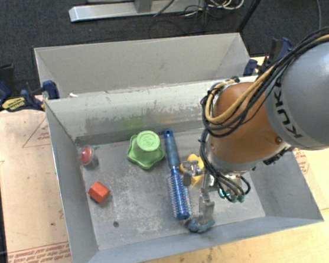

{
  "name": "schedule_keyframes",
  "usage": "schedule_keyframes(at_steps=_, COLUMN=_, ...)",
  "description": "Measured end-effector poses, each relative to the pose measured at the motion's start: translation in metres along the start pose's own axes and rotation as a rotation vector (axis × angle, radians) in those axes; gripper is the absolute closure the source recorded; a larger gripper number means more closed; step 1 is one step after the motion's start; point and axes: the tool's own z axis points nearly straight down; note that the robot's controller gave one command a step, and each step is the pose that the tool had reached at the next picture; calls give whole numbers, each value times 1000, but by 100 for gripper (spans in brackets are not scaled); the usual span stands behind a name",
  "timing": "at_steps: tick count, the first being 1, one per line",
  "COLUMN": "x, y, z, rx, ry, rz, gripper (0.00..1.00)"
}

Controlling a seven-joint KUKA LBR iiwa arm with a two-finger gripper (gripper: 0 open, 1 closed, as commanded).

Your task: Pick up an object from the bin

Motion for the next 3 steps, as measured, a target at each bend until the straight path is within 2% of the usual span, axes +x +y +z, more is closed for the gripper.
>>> schedule_keyframes(at_steps=1, x=-65, y=1, z=79, rx=-1, ry=-17, rz=-456, gripper=0)
schedule_keyframes(at_steps=2, x=-68, y=2, z=50, rx=2, ry=-12, rz=-563, gripper=0)
schedule_keyframes(at_steps=3, x=-70, y=1, z=30, rx=4, ry=-12, rz=-861, gripper=0)
